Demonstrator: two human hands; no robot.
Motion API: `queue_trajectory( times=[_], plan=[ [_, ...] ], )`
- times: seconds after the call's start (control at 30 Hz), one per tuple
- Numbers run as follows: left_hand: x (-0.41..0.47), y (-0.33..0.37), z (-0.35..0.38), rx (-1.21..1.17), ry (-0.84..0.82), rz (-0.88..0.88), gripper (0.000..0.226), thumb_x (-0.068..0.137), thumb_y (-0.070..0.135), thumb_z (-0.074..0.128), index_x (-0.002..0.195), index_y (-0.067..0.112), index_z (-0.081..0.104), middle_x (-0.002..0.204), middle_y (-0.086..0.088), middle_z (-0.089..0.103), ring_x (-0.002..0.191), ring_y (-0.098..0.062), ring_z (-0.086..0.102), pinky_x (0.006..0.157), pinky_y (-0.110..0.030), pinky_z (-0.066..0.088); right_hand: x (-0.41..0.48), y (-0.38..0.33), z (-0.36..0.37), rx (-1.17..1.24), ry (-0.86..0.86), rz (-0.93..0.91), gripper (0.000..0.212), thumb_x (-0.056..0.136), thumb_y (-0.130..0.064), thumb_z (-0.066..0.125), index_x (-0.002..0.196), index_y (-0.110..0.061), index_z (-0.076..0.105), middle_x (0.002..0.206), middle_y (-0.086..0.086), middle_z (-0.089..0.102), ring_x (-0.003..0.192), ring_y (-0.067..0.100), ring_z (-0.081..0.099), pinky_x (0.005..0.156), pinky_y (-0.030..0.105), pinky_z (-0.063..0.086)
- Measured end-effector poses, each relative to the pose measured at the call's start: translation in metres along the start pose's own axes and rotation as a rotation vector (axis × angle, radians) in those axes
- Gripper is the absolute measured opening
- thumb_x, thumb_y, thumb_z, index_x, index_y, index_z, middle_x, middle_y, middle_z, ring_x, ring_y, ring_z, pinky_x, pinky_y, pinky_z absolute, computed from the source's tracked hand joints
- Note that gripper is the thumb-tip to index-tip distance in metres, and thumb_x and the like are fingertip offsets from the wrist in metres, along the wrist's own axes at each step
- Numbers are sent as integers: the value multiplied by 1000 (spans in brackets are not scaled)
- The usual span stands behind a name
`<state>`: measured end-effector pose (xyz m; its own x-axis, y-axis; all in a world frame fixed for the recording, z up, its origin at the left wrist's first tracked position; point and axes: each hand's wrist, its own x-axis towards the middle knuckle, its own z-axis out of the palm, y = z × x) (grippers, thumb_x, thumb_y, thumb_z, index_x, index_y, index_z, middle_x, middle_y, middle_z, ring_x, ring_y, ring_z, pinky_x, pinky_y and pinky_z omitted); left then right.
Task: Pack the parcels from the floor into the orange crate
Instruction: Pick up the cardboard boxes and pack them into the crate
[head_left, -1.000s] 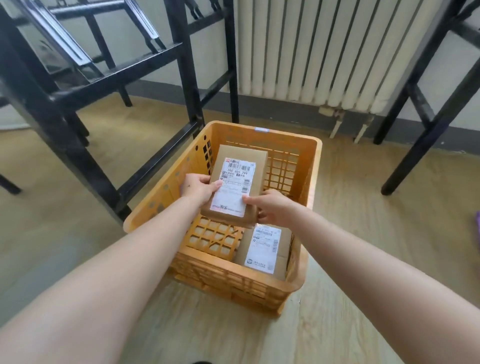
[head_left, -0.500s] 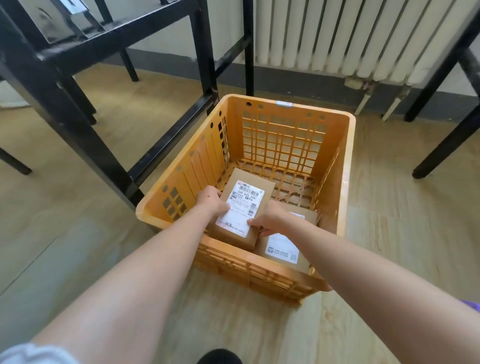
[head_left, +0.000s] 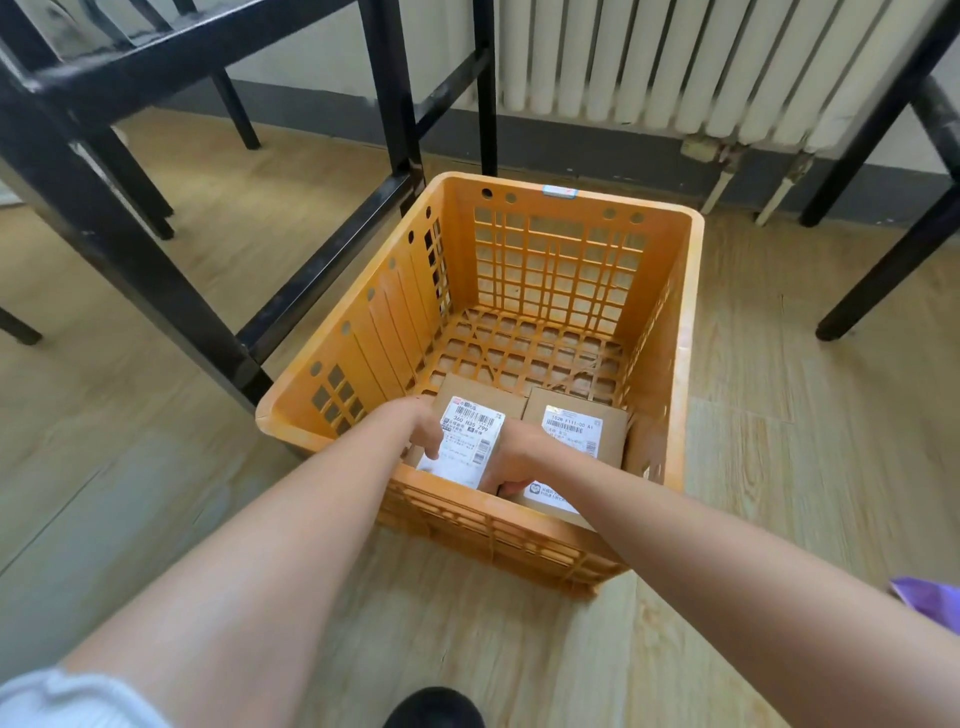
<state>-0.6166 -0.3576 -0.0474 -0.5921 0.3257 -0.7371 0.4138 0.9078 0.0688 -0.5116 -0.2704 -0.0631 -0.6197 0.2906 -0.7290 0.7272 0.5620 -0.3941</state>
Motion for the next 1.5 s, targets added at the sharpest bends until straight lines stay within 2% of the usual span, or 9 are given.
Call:
queue_trajectory(
  times=[0.17, 0.3, 0.4, 0.47, 0.67, 0.9, 1.1, 1.37, 1.5],
  plan=[
    [1, 1, 5, 77, -143, 5, 58, 94, 10, 55, 145, 2, 29, 145, -18, 41, 129, -32, 46, 105, -44, 42, 2, 2, -1, -127, 49, -50, 5, 85, -9, 62, 82, -10, 60, 104, 12, 72, 80, 18, 66, 81, 25, 54],
    [2, -1, 8, 136, -215, 1, 45, 93, 9, 56, 136, 0, 44, 138, -17, 49, 124, -32, 50, 104, -44, 43, -2, 4, -6, -157, 54, -77, 11, 86, -5, 55, 76, -9, 56, 79, 6, 65, 67, 16, 59, 50, 17, 43],
    [2, 0, 9, 172, -196, 10, 43, 92, 15, 57, 132, 0, 48, 134, -18, 53, 120, -32, 54, 102, -43, 46, -6, 7, -14, -135, 69, -74, 18, 85, -4, 54, 101, -2, 62, 88, 7, 67, 79, 19, 65, 49, 19, 44],
    [2, 2, 11, 131, -190, -3, 54, 93, 16, 57, 141, 3, 36, 141, -19, 45, 124, -33, 49, 103, -44, 44, -8, 9, -20, -99, 90, -77, 39, 84, -1, 55, 123, 4, 56, 109, 14, 68, 96, 23, 68, 66, 26, 55],
    [3, 5, 14, 70, -174, -43, 63, 93, 19, 53, 148, 10, 24, 151, -16, 32, 132, -33, 41, 96, -41, 44, -17, 22, -39, -68, 196, -125, 42, 84, 0, 55, 126, 3, 53, 117, 18, 63, 103, 28, 64, 84, 35, 56],
    [-6, 26, 4, -36, 340, 200, 26, 87, 14, 49, 107, 8, 66, 109, -10, 64, 98, -25, 60, 82, -34, 52, -36, 31, -67, -11, 404, -260, 48, 85, 4, 54, 131, -6, 51, 126, 13, 57, 113, 27, 56, 90, 31, 51],
    [-39, 77, -13, -148, 549, 366, 15, 85, 21, 53, 73, 16, 60, 80, -4, 62, 79, -24, 59, 63, -31, 47, -64, 46, -85, -8, 631, -325, 33, 85, -6, 57, 116, -18, 60, 111, 2, 63, 101, 21, 59, 91, 42, 50],
    [-96, 161, -12, -189, 782, 663, 18, 86, 29, 54, 71, 19, 57, 70, 1, 60, 71, -17, 59, 60, -29, 50, -116, 87, -122, -92, 776, -284, 17, 85, -13, 47, 87, -21, 62, 87, -1, 64, 89, 22, 58, 91, 43, 43],
    [-109, 208, -7, -206, 730, 732, 18, 86, 30, 55, 74, 18, 60, 74, -2, 62, 73, -19, 60, 65, -34, 56, -138, 125, -131, -98, 811, -205, 13, 86, -16, 45, 79, -23, 53, 78, -4, 57, 83, 23, 57, 91, 46, 43]
  ],
)
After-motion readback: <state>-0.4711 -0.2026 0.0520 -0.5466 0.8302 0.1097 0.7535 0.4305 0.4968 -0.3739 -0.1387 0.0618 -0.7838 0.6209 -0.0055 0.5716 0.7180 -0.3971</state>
